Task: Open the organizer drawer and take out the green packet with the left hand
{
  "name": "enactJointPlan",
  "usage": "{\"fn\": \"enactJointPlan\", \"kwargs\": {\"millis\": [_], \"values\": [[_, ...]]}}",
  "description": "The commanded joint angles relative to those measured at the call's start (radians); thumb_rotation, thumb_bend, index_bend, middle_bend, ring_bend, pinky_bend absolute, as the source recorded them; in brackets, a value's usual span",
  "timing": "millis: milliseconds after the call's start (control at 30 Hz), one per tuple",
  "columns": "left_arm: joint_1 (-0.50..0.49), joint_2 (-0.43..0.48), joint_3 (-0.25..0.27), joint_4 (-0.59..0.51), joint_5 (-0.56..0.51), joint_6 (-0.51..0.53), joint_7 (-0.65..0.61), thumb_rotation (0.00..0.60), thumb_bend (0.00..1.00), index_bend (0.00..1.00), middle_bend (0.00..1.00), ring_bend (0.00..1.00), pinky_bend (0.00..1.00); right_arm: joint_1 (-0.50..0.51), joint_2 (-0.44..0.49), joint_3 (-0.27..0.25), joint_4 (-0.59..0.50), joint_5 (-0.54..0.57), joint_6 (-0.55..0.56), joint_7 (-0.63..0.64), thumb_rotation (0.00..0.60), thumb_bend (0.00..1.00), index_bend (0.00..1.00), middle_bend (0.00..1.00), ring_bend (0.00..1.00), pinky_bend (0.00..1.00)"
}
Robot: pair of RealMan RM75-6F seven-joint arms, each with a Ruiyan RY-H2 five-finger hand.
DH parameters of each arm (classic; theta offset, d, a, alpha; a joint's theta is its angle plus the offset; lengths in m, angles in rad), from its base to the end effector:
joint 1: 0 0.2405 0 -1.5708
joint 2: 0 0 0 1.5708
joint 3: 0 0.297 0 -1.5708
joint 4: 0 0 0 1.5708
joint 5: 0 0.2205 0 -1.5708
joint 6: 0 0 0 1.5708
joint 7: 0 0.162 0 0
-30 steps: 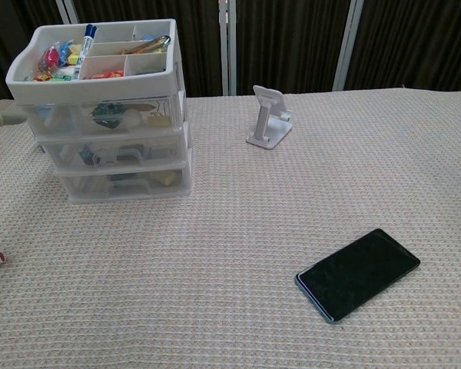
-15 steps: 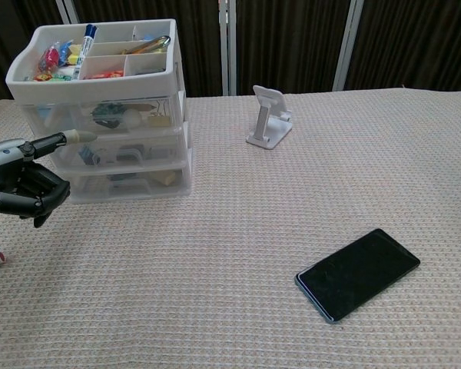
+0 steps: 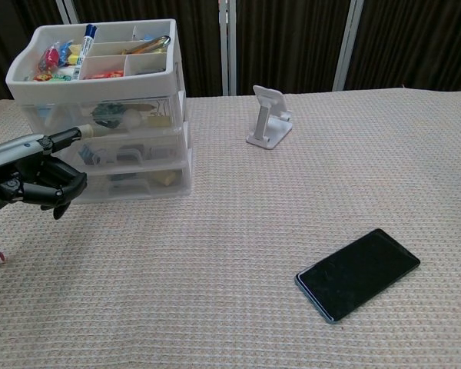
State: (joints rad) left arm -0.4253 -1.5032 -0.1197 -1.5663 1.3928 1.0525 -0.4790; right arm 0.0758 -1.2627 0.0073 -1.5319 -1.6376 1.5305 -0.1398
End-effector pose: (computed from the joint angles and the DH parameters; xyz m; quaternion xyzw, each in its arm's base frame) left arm -0.2396 0.2989 -0.0190 -0.5261 -0.6419 -0.5001 0.2472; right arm -0.3363 -0.1892 0.1145 0.6444 -0.3341 0.3915 0.5656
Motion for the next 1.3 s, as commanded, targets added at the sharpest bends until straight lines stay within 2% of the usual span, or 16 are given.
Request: {"fn": "enactJointPlan", "kwargs": {"millis": [33, 1300], "values": [[-0.01, -0.01, -0.006, 0.008, -0.009, -0.009, -0.004, 0.6, 0.69, 0.0, 0.83, 0.81, 0.66, 0.0, 0.0, -0.001, 0.0, 0.0, -0.001, -0.001, 0.6, 0.0, 0.0, 0.0, 0.0, 0.0], [-0.061, -0.04, -0.045, 0.016, -0.086, -0.051, 0.024, 0.6, 0.69, 0.0, 0.83, 0.81, 0.66, 0.0, -0.003, 0.0, 0.0, 0.006, -0.007, -0.004, 0.6, 0.0, 0.0, 0.0, 0.0, 0.0]]}}
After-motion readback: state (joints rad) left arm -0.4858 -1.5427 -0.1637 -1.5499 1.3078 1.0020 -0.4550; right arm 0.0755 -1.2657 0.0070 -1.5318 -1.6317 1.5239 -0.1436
